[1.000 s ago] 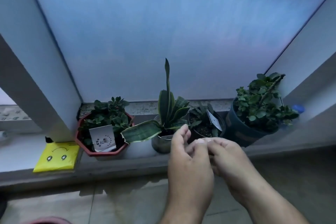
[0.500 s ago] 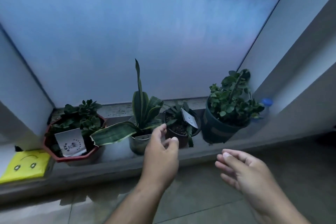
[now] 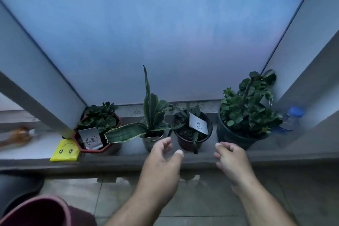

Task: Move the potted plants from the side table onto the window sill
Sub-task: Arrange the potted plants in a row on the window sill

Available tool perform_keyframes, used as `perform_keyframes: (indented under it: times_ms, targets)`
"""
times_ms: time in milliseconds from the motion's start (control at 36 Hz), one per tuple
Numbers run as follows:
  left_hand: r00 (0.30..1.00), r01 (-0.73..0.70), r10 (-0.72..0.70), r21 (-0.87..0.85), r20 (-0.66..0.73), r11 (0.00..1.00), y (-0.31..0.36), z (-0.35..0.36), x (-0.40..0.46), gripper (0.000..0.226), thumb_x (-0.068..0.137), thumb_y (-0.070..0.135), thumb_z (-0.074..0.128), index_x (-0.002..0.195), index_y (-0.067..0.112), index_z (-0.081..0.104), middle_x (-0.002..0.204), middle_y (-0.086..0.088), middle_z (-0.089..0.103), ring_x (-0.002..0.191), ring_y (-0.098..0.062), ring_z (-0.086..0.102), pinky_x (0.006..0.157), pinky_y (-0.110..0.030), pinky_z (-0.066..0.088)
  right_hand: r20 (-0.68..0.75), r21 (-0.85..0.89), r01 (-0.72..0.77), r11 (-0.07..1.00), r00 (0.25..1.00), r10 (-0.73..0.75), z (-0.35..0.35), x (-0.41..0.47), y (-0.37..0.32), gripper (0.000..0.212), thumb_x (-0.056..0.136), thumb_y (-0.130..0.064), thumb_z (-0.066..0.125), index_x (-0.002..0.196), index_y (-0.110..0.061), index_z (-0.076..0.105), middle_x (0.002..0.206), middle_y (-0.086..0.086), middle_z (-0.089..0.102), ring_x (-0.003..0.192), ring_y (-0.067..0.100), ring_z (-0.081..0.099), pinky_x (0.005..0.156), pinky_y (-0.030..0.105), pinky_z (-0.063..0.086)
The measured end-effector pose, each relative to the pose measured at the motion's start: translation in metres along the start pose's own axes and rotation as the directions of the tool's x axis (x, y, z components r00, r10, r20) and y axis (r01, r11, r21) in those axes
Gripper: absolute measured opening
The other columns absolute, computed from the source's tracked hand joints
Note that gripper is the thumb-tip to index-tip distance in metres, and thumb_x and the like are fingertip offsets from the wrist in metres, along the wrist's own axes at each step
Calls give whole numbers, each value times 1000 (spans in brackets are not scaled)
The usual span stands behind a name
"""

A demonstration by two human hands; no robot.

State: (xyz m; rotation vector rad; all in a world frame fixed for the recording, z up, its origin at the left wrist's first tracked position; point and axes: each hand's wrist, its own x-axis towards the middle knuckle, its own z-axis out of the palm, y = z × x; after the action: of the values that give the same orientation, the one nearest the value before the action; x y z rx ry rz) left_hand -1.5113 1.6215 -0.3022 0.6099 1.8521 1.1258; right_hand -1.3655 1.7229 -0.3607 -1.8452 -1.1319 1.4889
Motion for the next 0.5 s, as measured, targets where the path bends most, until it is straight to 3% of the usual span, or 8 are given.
perform_keyframes:
  times_ms: [111, 194, 333, 417, 500]
  targets:
    - [993, -117, 115, 74, 34, 990, 24, 11, 2, 38, 95, 27, 62, 131, 38, 53, 129, 20, 58, 114, 5, 56, 105, -37, 49, 27, 36, -14, 999, 1000, 13, -1, 3, -3, 25, 97, -26, 63, 117, -12, 66, 94, 2, 72, 94, 20, 71, 98, 54, 55]
    - [999, -44, 42, 46, 26, 998, 9, 12, 10, 32, 94, 24, 63, 123, 38, 55, 124, 20, 60, 114, 1, 58, 105, -40, 49, 30, 38, 8, 999, 1000, -9, -1, 6, 4, 17, 96, -26, 64, 109, -16, 67, 91, 3, 74, 91, 21, 73, 95, 54, 56]
    - [999, 31, -32, 25, 21, 999, -10, 11, 32, 33, 94, 24, 63, 125, 31, 55, 121, 15, 61, 114, -10, 60, 106, -44, 48, 11, -45, 78, 996, 997, -77, -5, 5, 3, 11, 96, -27, 64, 93, -19, 70, 86, 7, 75, 91, 28, 73, 91, 54, 58]
    - [998, 55, -54, -8, 32, 998, -9, 9, 41, 35, 95, 23, 61, 129, 25, 54, 118, 10, 62, 112, -14, 62, 106, -46, 48, 25, -85, 98, 992, 995, -96, -6, 5, 1, 16, 97, -27, 62, 91, -14, 71, 84, 7, 75, 87, 28, 74, 84, 51, 60]
    - [992, 126, -125, -38, 34, 991, -15, 8, 47, 36, 95, 21, 61, 130, 18, 54, 117, 3, 64, 109, -17, 64, 104, -47, 50, 40, -3, 46, 999, 998, -46, -2, 10, -2, 21, 100, -20, 59, 91, -3, 68, 81, 9, 68, 79, 27, 68, 70, 42, 57]
